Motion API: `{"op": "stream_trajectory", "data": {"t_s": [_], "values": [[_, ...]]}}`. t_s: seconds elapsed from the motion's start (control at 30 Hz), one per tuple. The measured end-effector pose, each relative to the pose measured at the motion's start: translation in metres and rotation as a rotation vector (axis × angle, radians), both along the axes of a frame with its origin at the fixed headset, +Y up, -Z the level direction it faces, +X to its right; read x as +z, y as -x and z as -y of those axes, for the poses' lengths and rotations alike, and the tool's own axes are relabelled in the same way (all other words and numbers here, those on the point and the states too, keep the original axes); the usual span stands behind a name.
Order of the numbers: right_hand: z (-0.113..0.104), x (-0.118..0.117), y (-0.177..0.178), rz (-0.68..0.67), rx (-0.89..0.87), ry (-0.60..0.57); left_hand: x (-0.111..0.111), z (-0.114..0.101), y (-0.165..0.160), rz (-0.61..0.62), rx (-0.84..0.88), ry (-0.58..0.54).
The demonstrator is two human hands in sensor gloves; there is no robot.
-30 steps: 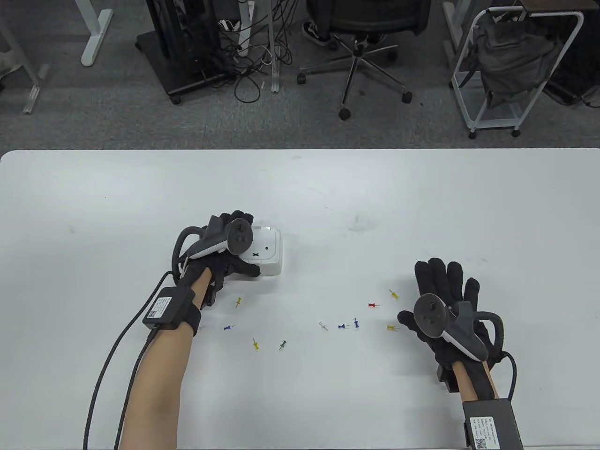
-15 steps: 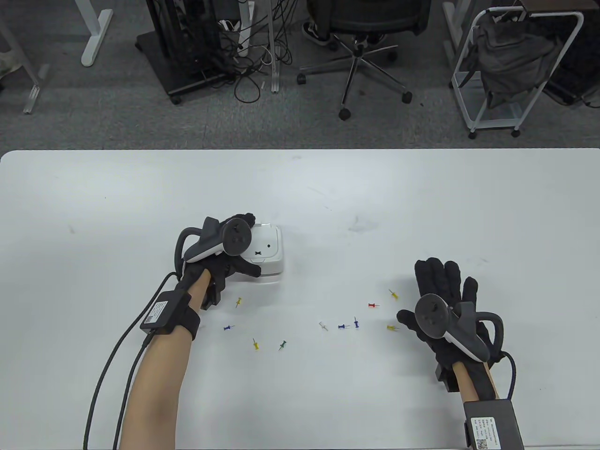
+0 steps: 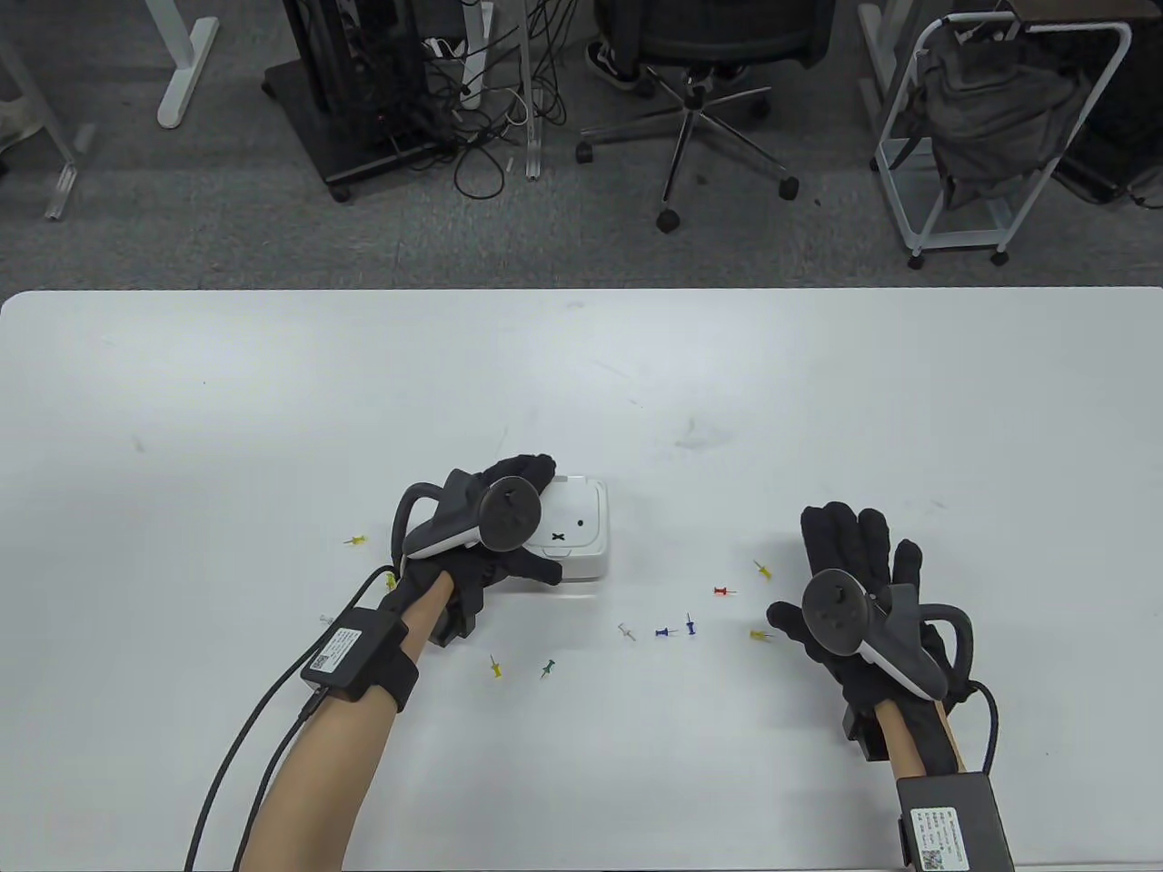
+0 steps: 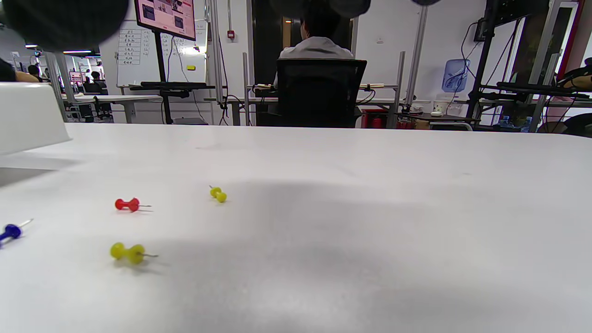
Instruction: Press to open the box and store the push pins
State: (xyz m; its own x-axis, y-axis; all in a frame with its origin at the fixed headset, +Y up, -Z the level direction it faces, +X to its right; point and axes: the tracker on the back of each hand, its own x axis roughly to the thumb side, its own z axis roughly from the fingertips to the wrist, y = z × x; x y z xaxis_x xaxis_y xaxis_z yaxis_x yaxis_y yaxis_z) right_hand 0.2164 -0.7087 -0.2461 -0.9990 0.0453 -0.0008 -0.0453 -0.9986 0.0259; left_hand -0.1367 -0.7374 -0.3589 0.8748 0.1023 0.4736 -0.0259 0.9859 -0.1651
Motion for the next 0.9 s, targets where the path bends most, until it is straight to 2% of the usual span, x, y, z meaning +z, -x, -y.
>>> {"op": "stream_trajectory", "data": {"t_s": [0.17,0.23,0.43,0.73,0.9], "values": [[0.0,0.0,0.0,0.003,0.012,-0.008,0.004,0.015,-0.004,-0.02,-0.058,0.007],[0.0,0.0,0.0,0.015,0.055,-0.031,0.004,0.016,-0.005,-0.024,-0.032,0.035],[0.001,0.0,0.0,0.009,0.039,-0.023,0.012,0.008,-0.008,0.007,-0.114,0.012],[0.001,0.001,0.005,-0.005,0.077,-0.04,0.055,-0.018,0.008,0.106,-0.161,-0.158],[0.001,0.002,0.005,-0.008,0.063,-0.038,0.074,-0.019,0.004,0.175,-0.196,-0.17]]}}
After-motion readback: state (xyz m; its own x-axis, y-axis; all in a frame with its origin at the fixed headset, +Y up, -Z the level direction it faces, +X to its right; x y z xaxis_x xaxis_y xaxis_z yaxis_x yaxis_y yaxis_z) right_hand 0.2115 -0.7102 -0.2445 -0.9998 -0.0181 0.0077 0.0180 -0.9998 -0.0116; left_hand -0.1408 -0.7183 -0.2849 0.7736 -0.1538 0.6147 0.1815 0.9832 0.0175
